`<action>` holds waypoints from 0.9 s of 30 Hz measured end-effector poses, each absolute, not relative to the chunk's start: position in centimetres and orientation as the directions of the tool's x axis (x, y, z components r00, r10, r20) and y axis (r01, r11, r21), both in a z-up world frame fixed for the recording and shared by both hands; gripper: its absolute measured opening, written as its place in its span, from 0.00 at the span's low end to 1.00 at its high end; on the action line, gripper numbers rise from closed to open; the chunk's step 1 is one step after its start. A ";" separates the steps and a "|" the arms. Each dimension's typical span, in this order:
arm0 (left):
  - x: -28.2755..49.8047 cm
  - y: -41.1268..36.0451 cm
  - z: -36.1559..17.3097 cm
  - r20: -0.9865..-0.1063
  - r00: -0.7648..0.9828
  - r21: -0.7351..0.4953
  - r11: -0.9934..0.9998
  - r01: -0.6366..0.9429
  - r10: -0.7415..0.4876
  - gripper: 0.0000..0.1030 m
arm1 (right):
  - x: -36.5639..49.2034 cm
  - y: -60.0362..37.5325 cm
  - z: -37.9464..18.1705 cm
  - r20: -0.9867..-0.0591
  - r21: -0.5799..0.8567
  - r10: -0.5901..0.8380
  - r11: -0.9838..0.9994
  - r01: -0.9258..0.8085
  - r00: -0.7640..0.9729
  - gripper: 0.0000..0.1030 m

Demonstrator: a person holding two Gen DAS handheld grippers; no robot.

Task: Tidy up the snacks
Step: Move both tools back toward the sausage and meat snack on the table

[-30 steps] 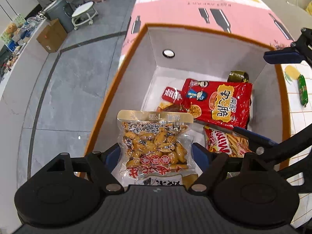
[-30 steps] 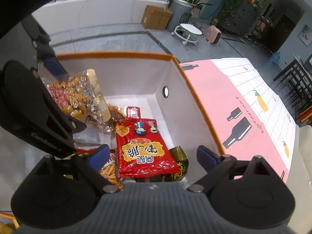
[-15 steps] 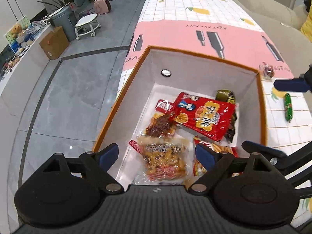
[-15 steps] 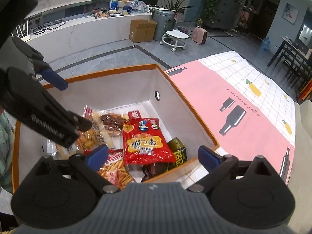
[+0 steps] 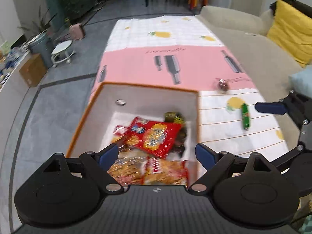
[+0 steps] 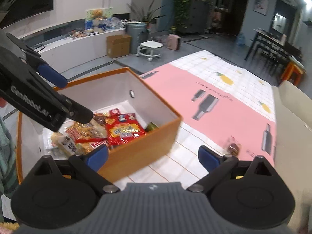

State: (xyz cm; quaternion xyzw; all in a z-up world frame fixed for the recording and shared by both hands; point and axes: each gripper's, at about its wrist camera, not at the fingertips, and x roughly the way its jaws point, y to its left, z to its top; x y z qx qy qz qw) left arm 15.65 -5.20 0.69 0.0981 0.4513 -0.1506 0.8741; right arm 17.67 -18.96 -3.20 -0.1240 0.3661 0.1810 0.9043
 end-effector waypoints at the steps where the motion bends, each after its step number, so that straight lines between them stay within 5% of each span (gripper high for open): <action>1: 15.5 -5.7 0.7 -0.816 0.548 0.034 0.931 0.363 -0.184 1.00 | 17.3 -19.6 -3.3 -0.705 -0.088 0.229 0.911 -0.404 0.672 0.92; 16: 16.3 -14.3 -2.1 -0.833 0.491 0.056 0.844 0.534 -0.255 0.98 | 17.3 -26.0 -7.4 -0.754 -0.088 0.081 0.971 -0.222 0.652 0.91; 27: 19.5 -18.9 -4.2 -0.819 0.492 0.115 0.755 0.646 -0.296 0.98 | 21.9 -30.8 -11.4 -0.813 -0.101 -0.046 0.993 -0.062 0.581 0.79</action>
